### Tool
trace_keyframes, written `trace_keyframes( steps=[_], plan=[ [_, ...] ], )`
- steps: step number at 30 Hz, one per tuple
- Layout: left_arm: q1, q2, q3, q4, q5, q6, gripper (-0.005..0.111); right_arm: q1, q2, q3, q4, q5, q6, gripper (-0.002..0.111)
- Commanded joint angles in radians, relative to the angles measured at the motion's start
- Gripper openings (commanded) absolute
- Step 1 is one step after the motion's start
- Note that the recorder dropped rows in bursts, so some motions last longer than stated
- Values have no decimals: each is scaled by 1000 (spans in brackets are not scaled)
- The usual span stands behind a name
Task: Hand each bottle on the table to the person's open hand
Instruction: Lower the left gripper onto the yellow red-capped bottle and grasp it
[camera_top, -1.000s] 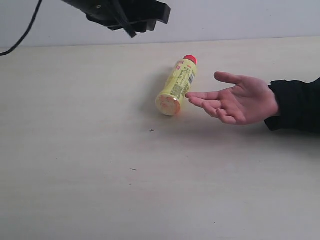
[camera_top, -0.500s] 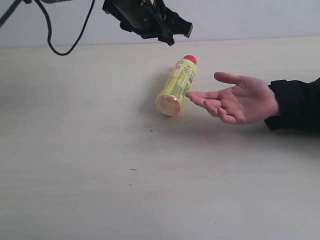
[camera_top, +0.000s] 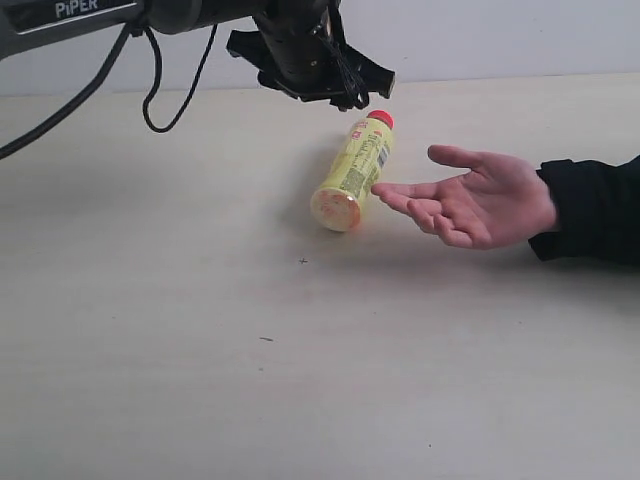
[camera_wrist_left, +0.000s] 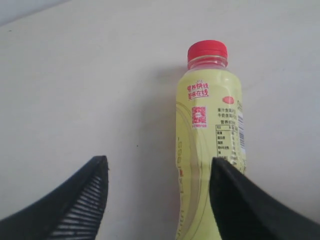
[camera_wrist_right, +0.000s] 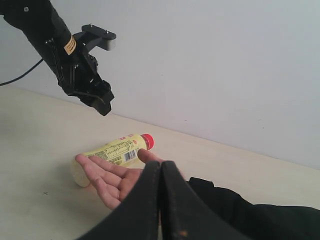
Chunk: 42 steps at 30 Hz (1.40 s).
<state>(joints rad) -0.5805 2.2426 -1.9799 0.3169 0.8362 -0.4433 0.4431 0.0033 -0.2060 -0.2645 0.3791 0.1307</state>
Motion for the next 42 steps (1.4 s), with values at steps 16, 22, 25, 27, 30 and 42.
trace_keyframes(
  steps=[16, 22, 25, 27, 30, 42],
  plan=[
    [-1, 54, -11, -40, -15, -4, 59, -2, -3, 2, 0, -4, 1, 0],
    [-10, 80, -11, -44, -55, -1, 70, -2, -3, 2, 0, -4, 1, 0],
    [-10, 96, -31, -44, -57, 18, 70, -2, -3, 2, 0, -4, 1, 0],
    [-10, 109, -56, -60, -57, 25, 70, -2, -3, 2, 0, -4, 1, 0],
    [-10, 127, -82, -65, -52, 57, 70, -2, -3, 2, 0, -4, 1, 0],
    [-10, 227, -193, -94, -9, 102, 70, -2, -3, 2, 0, -4, 1, 0]
  ],
)
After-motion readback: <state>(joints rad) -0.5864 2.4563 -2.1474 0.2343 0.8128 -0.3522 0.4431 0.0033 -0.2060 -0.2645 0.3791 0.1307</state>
